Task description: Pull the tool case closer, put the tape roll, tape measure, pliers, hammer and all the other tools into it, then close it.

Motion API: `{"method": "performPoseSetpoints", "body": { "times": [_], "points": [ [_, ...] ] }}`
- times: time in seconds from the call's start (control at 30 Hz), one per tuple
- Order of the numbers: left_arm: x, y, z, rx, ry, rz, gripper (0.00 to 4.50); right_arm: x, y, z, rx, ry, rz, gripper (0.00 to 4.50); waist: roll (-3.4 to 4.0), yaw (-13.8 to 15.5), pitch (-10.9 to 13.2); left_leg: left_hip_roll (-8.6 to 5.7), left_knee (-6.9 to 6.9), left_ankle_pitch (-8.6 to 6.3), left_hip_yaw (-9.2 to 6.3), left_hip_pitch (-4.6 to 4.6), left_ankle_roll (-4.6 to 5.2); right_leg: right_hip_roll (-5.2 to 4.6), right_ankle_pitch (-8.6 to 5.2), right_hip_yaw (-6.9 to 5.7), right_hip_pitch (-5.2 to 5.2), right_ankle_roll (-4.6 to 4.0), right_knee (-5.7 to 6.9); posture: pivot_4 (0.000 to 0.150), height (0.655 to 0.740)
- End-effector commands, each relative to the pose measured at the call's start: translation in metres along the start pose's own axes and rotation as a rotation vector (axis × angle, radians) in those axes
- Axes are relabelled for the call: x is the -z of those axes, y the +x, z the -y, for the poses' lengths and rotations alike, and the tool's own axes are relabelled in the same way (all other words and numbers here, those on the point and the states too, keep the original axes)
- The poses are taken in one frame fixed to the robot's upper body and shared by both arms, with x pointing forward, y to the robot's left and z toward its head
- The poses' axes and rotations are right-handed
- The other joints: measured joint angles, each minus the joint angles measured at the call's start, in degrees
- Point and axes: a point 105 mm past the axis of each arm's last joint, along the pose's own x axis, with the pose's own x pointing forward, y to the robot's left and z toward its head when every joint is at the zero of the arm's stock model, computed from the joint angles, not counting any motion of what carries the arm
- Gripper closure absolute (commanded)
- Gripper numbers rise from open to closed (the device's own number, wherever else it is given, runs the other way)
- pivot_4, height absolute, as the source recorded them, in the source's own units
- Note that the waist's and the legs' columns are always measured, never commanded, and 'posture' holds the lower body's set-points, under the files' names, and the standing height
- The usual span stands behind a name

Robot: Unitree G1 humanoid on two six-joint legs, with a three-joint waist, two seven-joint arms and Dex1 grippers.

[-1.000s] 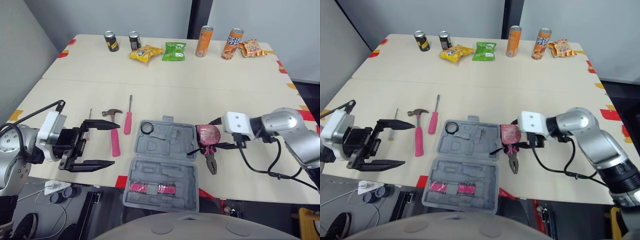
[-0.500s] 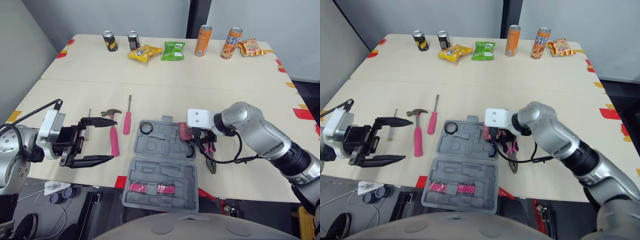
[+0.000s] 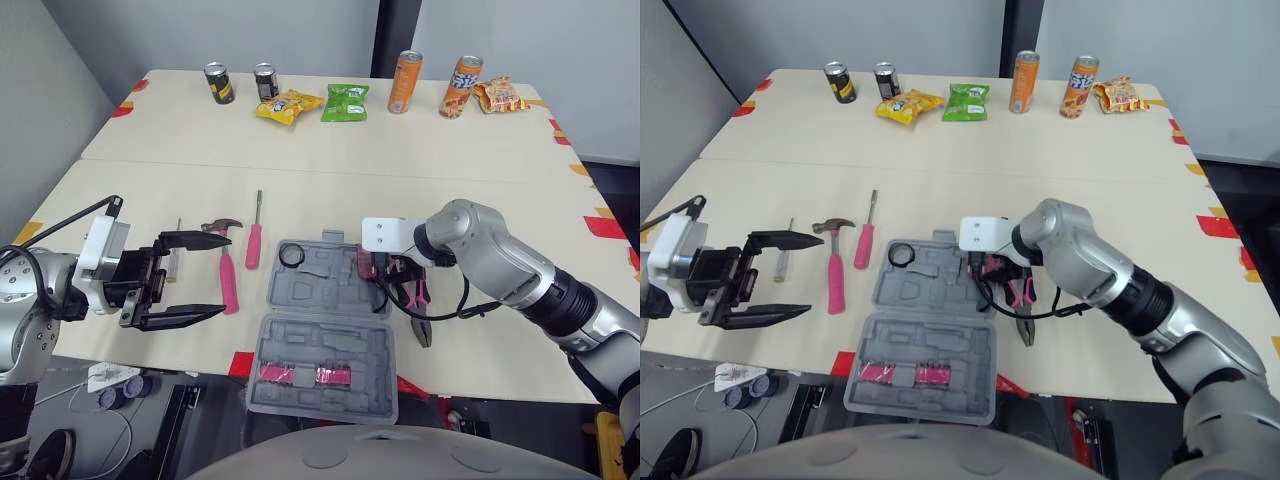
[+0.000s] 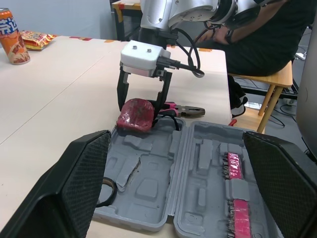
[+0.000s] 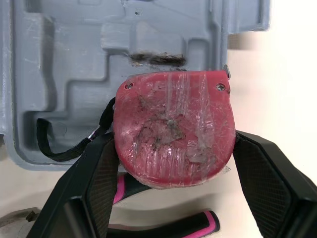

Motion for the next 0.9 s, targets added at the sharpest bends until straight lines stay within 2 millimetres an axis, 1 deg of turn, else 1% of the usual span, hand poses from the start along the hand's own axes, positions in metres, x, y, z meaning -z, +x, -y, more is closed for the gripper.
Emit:
{"method": "performPoseSetpoints", "body": {
  "times": [0.03,0.17,0.27,0.43,0.73,0.8,0.83,0.87,0.9],
  "points": [
    [-0.005,-0.002,0.001,0.001,0.026,0.011,0.00,-0.005,-0.002,0.000,-0.003,-0.023,0.015,1.49,0.00,0.0,0.0,0.00,0.01,0.00,0.02,0.00,0.00,0.00,0.00,0.02,-0.01,0.00,0.01,0.150,0.7385],
    [-0.005,-0.002,0.002,-0.001,0.024,0.012,0.00,-0.007,-0.003,0.000,-0.004,-0.023,0.018,1.49,0.00,0.0,0.0,0.01,0.01,0.00,0.02,0.00,-0.01,0.00,0.00,0.02,-0.01,0.00,0.02,0.150,0.7385],
    [-0.004,0.000,0.002,-0.001,0.023,0.014,0.00,-0.005,0.000,0.002,0.006,-0.018,0.007,1.49,0.00,0.0,0.0,0.01,0.01,0.00,0.02,0.00,-0.01,0.01,0.00,0.03,-0.01,0.00,0.03,0.150,0.7385],
    [-0.005,0.000,0.003,-0.001,0.020,0.018,0.00,-0.009,0.005,0.008,0.024,-0.007,0.019,1.49,-0.01,0.0,0.0,0.02,0.03,0.00,0.04,0.01,-0.02,0.02,0.00,0.05,-0.01,0.00,0.09,0.150,0.7385],
    [-0.004,0.002,0.005,0.002,0.012,0.023,0.00,-0.013,0.006,0.011,0.037,-0.029,0.032,1.49,-0.01,0.0,0.0,0.05,0.07,0.00,0.06,0.02,-0.04,0.06,0.00,0.08,-0.02,-0.01,0.14,0.150,0.7385],
    [-0.004,0.003,0.006,0.003,0.009,0.025,0.00,-0.013,0.005,0.010,0.031,-0.040,0.032,0.47,-0.01,0.0,0.0,0.06,0.07,0.00,0.06,0.02,-0.04,0.06,0.00,0.08,-0.02,-0.01,0.14,0.150,0.7385],
    [-0.004,0.003,0.006,0.004,0.008,0.026,0.00,-0.011,0.004,0.008,0.021,-0.050,0.026,0.19,-0.01,0.0,0.0,0.06,0.07,0.00,0.07,0.02,-0.05,0.06,0.00,0.08,-0.03,-0.01,0.14,0.150,0.7385],
    [-0.004,0.004,0.007,0.005,0.006,0.028,0.00,-0.012,0.002,0.009,0.032,-0.045,0.036,0.06,-0.01,0.0,0.0,0.06,0.08,0.00,0.07,0.02,-0.05,0.06,0.00,0.08,-0.03,-0.01,0.13,0.150,0.7385],
    [-0.004,0.004,0.007,0.006,0.005,0.032,0.00,-0.014,0.001,0.010,0.043,-0.044,0.044,0.06,-0.01,0.0,0.0,0.06,0.09,0.00,0.06,0.01,-0.05,0.06,0.00,0.08,-0.03,-0.01,0.14,0.150,0.7385]
  ]
}}
